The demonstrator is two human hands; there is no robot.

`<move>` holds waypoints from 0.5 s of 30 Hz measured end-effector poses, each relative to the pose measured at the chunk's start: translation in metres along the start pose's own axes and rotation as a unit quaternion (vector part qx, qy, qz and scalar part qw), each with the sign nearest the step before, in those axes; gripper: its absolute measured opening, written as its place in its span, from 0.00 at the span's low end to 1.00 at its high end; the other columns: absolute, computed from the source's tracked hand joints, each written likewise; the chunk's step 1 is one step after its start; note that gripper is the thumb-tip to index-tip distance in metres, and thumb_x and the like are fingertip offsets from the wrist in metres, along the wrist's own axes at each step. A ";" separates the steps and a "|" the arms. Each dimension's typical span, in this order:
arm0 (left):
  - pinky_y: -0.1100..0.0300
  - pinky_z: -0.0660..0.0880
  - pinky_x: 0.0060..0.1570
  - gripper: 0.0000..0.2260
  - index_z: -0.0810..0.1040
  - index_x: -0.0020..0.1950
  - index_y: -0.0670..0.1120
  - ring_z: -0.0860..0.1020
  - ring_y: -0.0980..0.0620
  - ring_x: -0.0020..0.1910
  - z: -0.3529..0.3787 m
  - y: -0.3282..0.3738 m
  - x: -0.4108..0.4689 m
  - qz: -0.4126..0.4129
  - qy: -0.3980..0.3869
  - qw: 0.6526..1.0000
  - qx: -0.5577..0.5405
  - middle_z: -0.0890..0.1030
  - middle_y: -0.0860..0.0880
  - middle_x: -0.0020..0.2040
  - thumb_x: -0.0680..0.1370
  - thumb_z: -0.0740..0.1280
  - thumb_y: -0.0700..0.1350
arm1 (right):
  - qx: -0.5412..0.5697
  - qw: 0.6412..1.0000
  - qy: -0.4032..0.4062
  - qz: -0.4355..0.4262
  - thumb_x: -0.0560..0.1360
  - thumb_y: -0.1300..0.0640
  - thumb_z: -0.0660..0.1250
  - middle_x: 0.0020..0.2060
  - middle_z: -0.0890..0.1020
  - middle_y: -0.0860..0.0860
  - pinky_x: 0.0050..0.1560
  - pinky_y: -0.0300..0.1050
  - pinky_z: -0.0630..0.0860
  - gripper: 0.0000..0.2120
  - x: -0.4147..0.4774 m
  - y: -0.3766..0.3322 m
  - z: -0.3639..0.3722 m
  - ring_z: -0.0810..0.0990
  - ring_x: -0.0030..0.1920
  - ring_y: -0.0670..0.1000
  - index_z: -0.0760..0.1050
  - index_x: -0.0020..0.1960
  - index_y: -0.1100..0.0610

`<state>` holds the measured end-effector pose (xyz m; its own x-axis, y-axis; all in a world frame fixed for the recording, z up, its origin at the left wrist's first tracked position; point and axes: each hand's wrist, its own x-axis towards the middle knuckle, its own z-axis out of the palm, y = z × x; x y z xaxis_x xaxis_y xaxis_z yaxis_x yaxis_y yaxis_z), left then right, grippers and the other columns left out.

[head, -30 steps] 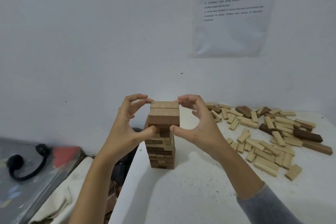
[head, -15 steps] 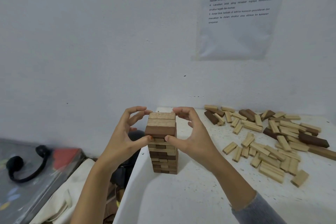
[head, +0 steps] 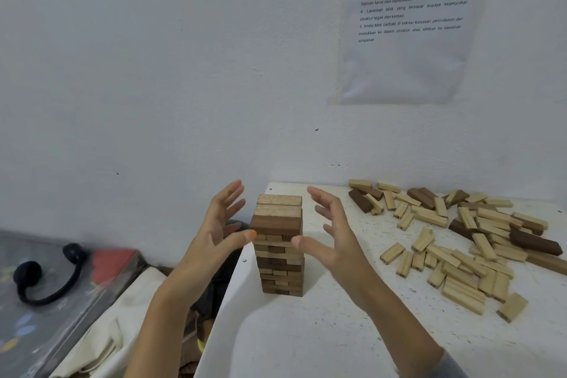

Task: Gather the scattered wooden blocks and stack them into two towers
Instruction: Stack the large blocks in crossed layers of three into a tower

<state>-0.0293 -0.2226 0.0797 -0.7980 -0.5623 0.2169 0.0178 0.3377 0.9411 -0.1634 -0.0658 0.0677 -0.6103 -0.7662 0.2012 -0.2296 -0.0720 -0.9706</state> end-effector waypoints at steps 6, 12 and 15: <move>0.56 0.61 0.72 0.24 0.70 0.71 0.54 0.68 0.59 0.71 0.022 0.008 -0.002 -0.058 0.066 0.981 -0.175 0.73 0.57 0.70 0.76 0.57 0.59 | 0.148 0.985 0.062 0.068 0.82 0.51 0.57 0.69 0.63 0.38 0.42 0.17 0.64 0.23 -0.008 0.011 0.021 0.62 0.58 0.25 0.57 0.75 0.40; 0.51 0.59 0.75 0.23 0.69 0.73 0.54 0.70 0.59 0.69 0.053 0.018 -0.004 -0.112 0.122 0.962 -0.218 0.75 0.58 0.68 0.82 0.47 0.59 | 0.171 0.980 0.074 0.071 0.76 0.29 0.49 0.73 0.59 0.34 0.69 0.38 0.65 0.31 0.006 0.013 0.052 0.61 0.69 0.32 0.50 0.76 0.36; 0.58 0.68 0.65 0.23 0.71 0.71 0.54 0.75 0.58 0.65 0.060 0.021 -0.005 -0.120 0.127 0.959 -0.222 0.79 0.54 0.63 0.82 0.47 0.59 | 0.171 0.979 0.054 0.093 0.64 0.17 0.49 0.75 0.62 0.42 0.74 0.57 0.60 0.45 0.012 0.018 0.065 0.61 0.75 0.46 0.56 0.76 0.37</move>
<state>-0.0606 -0.1674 0.0829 -0.6402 -0.7680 -0.0171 0.1510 -0.1476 0.9775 -0.1252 -0.1182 0.0445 -0.6980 -0.7160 0.0119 0.1488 -0.1612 -0.9756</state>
